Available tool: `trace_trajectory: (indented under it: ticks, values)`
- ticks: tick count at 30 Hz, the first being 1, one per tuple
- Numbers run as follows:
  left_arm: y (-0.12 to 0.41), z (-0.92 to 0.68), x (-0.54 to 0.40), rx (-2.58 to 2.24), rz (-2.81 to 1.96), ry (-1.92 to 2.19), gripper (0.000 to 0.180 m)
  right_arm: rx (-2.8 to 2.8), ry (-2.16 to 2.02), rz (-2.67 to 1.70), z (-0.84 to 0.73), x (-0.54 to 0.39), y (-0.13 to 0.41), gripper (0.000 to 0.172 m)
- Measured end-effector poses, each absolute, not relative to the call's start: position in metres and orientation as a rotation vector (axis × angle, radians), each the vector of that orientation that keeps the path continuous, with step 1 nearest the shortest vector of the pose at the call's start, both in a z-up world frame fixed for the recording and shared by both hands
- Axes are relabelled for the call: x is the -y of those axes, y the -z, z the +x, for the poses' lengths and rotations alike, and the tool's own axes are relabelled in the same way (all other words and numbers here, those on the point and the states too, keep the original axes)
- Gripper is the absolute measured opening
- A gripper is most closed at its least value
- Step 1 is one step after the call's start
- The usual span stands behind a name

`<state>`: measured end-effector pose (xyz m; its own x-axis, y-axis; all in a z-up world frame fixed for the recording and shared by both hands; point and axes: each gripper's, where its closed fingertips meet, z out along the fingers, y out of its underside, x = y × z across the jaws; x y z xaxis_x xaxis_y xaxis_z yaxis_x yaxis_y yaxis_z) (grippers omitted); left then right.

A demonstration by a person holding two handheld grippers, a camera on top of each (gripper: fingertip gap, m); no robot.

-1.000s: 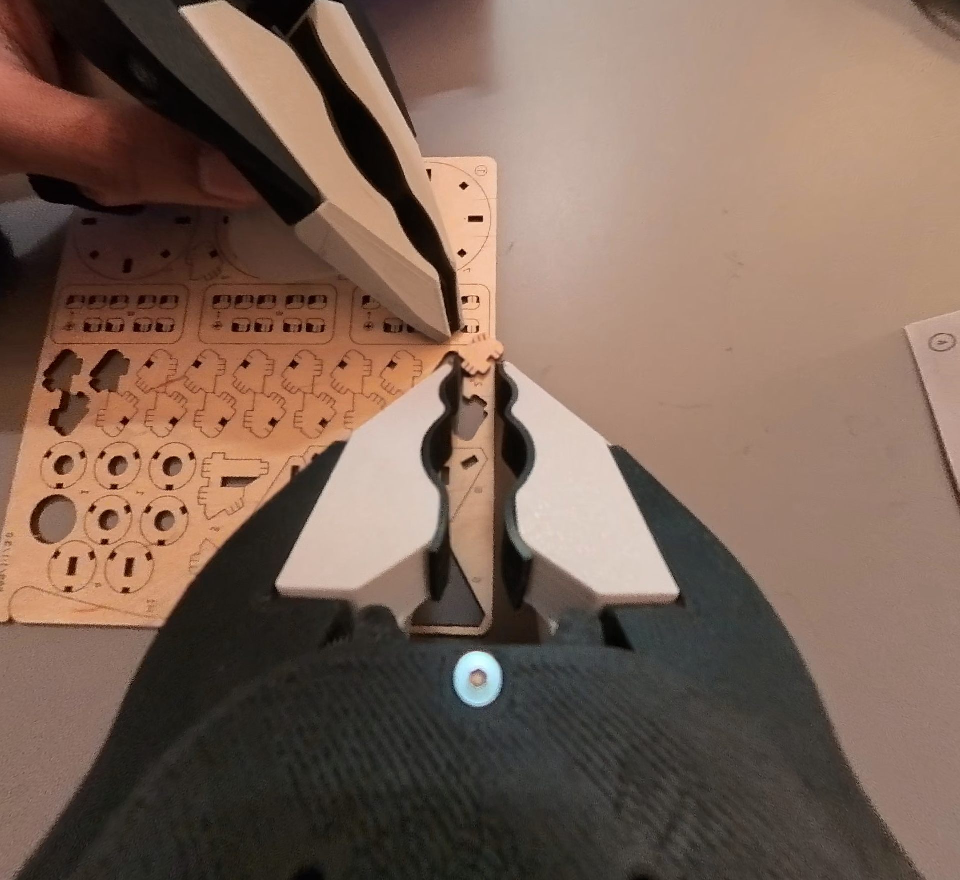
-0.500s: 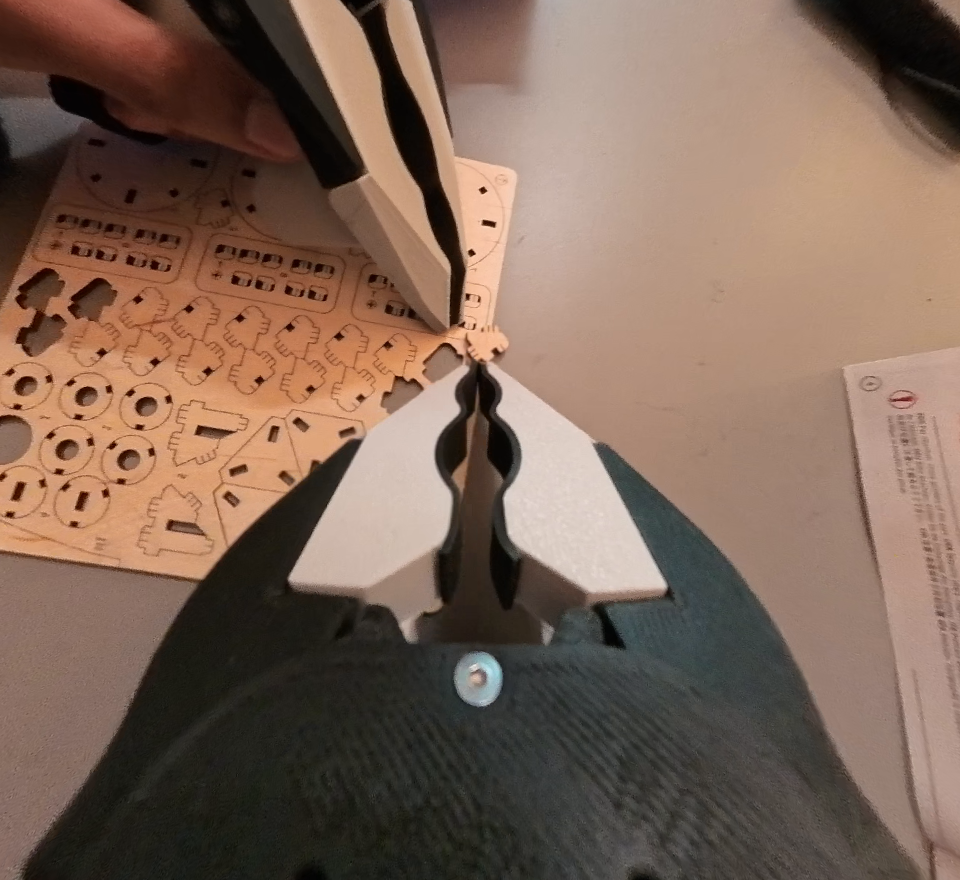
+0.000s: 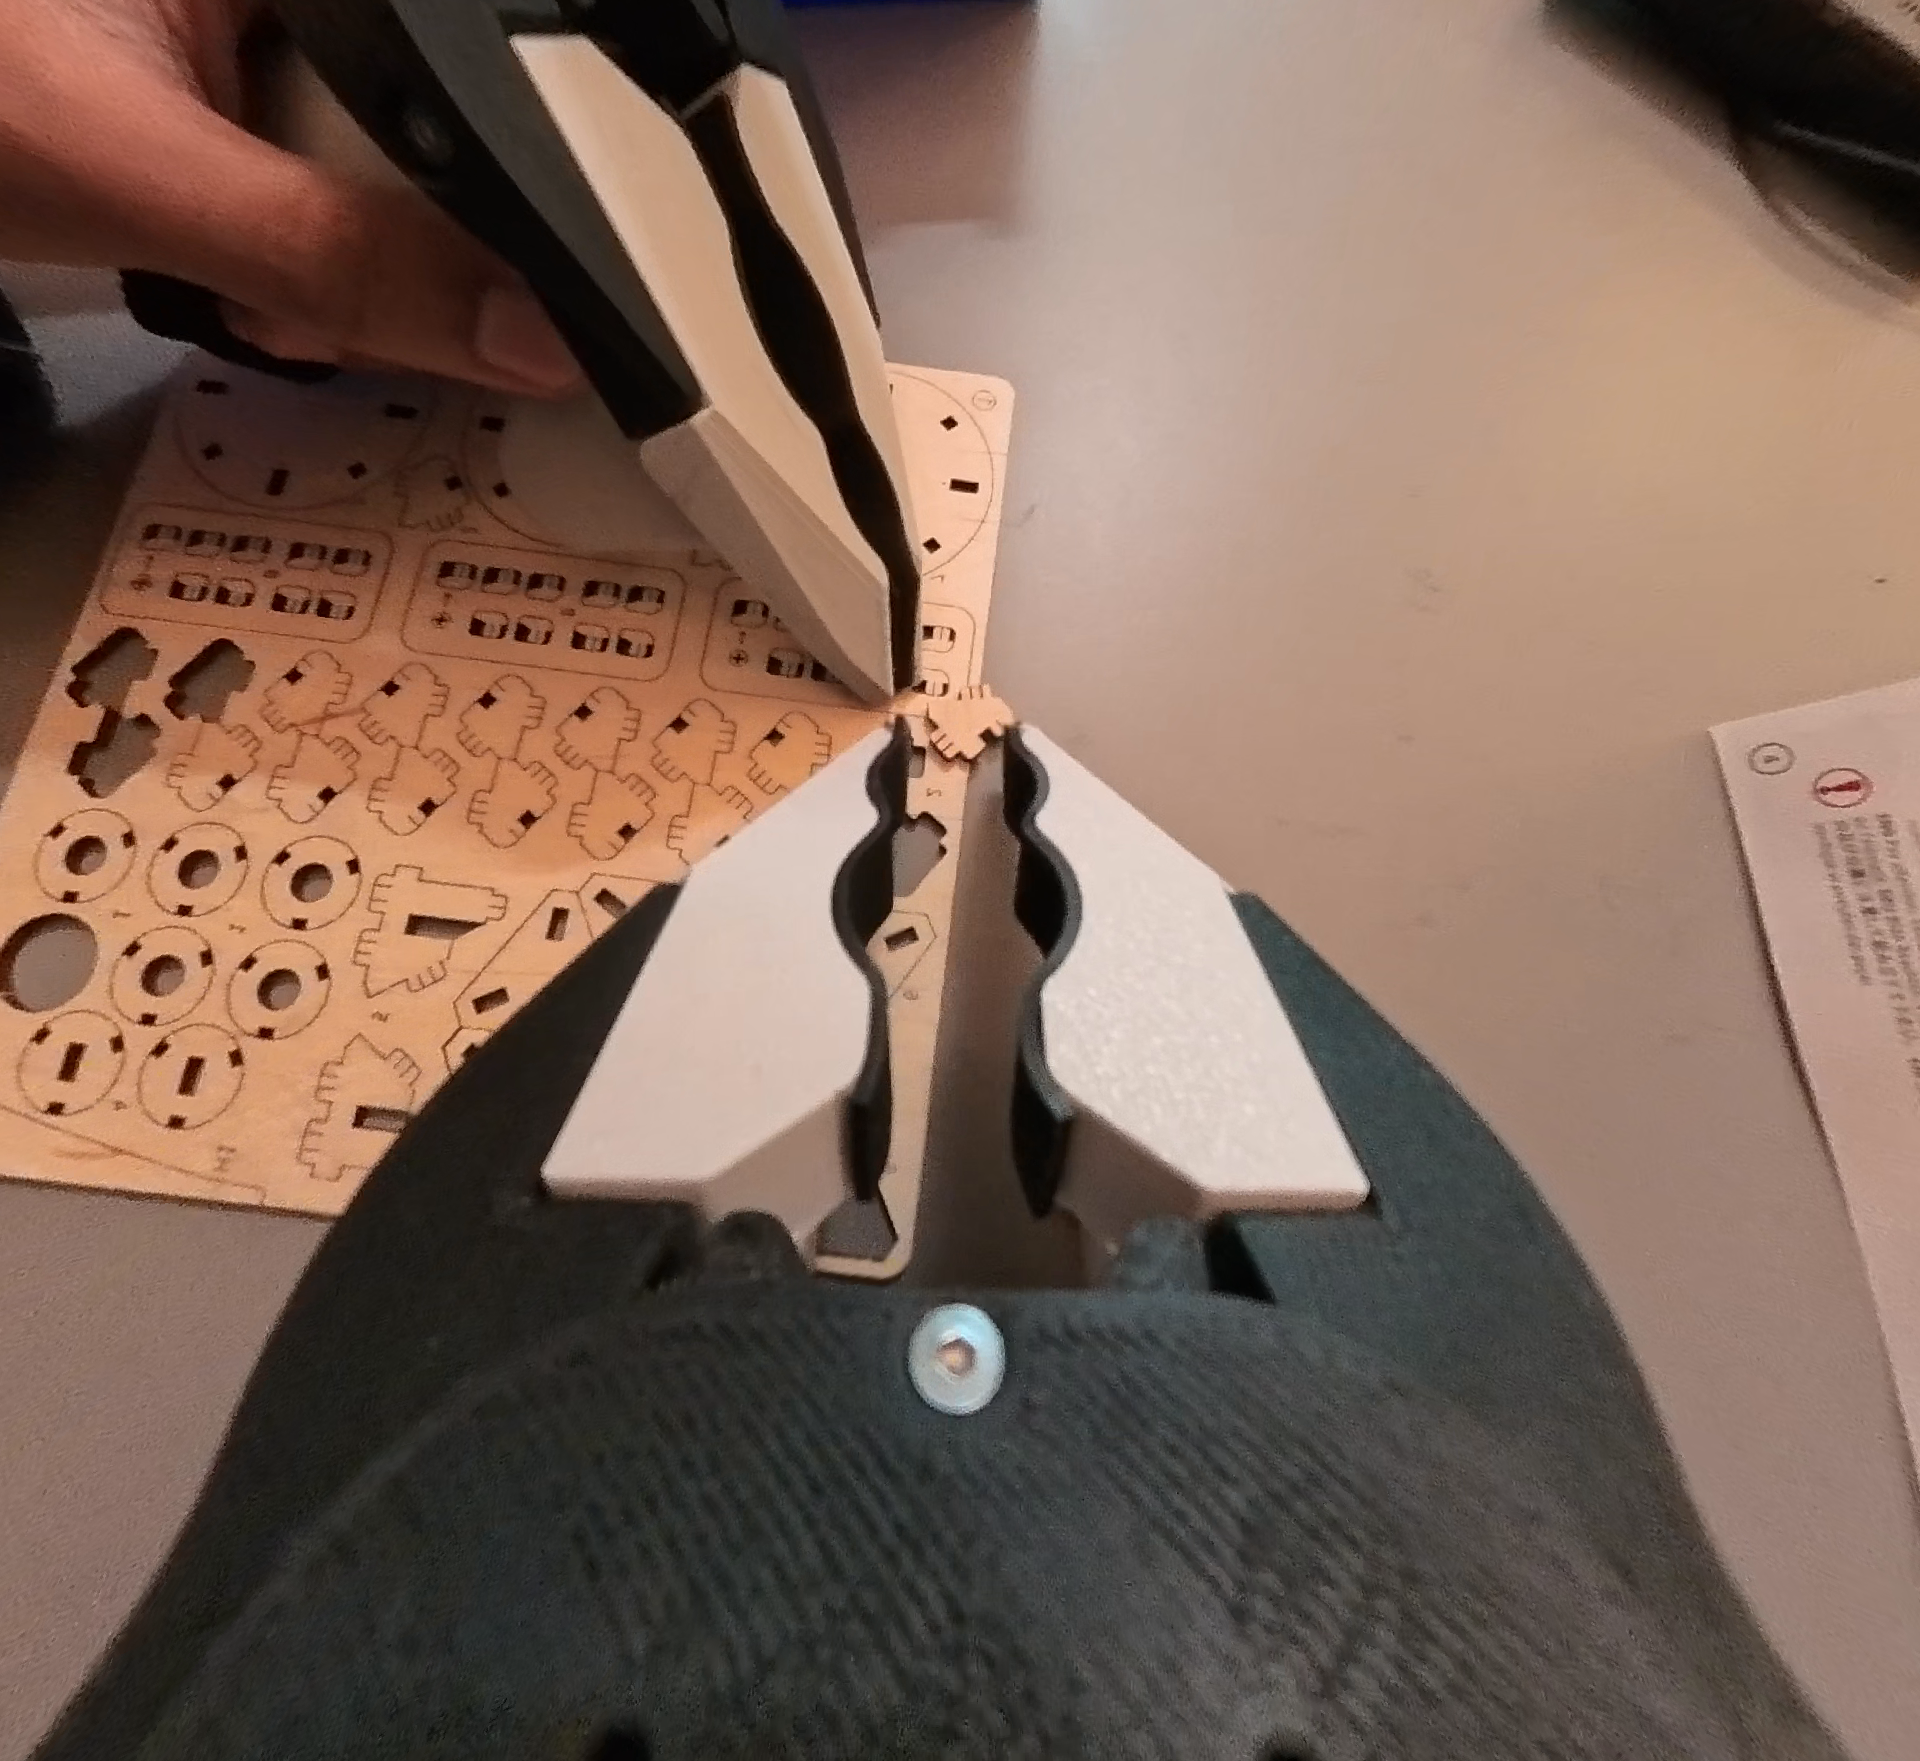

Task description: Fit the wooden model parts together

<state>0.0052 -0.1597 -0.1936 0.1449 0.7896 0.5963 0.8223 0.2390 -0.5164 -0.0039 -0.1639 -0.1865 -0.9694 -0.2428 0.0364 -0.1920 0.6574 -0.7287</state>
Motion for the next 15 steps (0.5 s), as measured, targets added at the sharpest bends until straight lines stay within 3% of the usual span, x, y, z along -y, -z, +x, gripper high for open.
trace_trajectory:
  ticks: [8, 15]
  values:
    - [0.1936, 0.0051, 0.1597, 1.625, -1.534, 0.045, 0.000, -2.810, 1.206, -0.345, -0.0041, 0.1651, 0.1900, 0.000]
    - [0.1937, 0.0052, 0.1598, 1.625, -1.532, 0.047, 0.000, -2.820, 1.239, -0.320, -0.0116, 0.1633, 0.1831, 0.000]
